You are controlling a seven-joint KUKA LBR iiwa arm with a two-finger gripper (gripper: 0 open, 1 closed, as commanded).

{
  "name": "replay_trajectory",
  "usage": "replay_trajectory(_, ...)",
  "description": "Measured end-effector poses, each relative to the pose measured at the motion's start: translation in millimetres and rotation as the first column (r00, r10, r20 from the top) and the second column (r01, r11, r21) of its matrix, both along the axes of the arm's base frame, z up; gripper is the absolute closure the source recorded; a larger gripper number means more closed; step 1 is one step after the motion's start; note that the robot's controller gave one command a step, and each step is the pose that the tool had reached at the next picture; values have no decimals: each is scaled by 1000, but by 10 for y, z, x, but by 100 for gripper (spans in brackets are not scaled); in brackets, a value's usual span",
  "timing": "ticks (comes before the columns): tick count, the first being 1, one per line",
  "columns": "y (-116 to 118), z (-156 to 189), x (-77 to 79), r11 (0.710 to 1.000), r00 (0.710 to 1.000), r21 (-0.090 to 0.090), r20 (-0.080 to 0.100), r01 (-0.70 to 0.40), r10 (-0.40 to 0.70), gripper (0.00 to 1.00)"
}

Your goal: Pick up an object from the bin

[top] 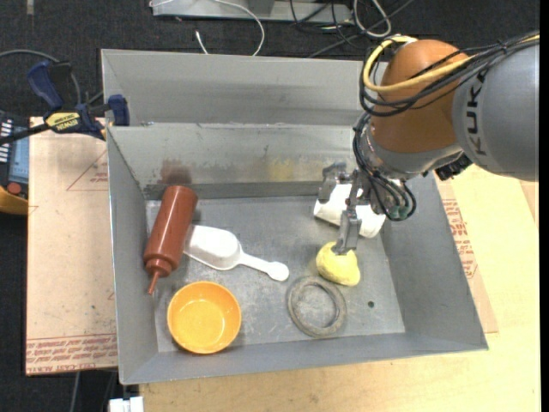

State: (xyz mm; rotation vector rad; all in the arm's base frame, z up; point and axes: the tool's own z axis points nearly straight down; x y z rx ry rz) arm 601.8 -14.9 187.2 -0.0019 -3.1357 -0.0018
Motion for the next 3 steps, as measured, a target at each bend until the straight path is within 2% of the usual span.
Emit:
replay_trajectory(1,0,46,16,1000,1000,0,8,-1,1,0)
replay_trajectory(2,-485,-1050,-678,982,982,0,8,-189,189,0)
replay_trajectory(3,-439,-732,-957,961,961,-1,14,-275,275,0)
